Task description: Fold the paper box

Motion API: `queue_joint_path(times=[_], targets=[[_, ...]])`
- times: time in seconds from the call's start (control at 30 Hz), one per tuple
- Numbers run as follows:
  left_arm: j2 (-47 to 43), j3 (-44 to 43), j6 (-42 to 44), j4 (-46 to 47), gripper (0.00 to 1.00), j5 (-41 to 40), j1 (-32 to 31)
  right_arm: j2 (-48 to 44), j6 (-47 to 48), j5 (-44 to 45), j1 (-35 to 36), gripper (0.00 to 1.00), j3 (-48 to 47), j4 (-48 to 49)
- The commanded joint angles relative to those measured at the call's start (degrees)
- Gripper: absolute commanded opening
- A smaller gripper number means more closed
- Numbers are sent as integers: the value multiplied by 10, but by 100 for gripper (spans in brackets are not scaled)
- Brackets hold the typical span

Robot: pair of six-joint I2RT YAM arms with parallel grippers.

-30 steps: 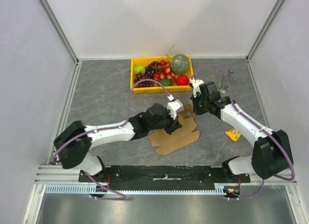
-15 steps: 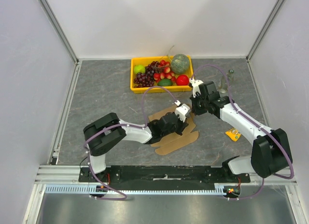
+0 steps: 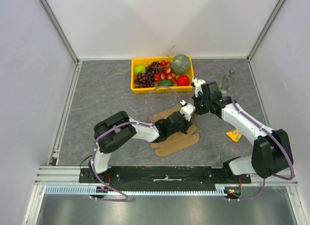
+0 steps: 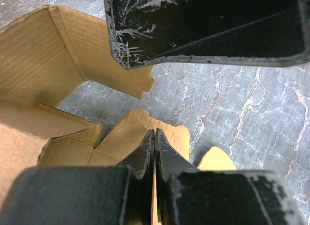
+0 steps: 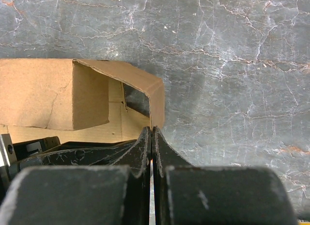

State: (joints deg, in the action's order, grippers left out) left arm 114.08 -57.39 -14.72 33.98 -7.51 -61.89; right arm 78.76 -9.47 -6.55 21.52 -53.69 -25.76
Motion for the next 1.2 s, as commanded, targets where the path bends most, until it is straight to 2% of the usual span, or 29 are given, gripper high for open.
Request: queue_joint_path(times=[0.0, 0.2, 0.37, 0.63, 0.93, 1.17], targets=[[20, -18, -5, -21, 2, -10, -3, -6, -9, -29, 12, 0, -5, 20], [27, -17, -2, -35, 2, 0, -2, -5, -15, -36, 12, 0, -3, 21], [-10, 19, -5, -28, 2, -8, -3, -4, -16, -25, 12, 0, 3, 22], [-49, 90, 0, 69, 2, 0, -8, 0, -26, -23, 11, 0, 8, 29], [-16, 84, -1, 76, 2, -8, -15, 1, -39, -44, 6, 0, 8, 31], [-28, 88, 1, 73, 2, -28, -15, 3, -54, -65, 6, 0, 20, 33]])
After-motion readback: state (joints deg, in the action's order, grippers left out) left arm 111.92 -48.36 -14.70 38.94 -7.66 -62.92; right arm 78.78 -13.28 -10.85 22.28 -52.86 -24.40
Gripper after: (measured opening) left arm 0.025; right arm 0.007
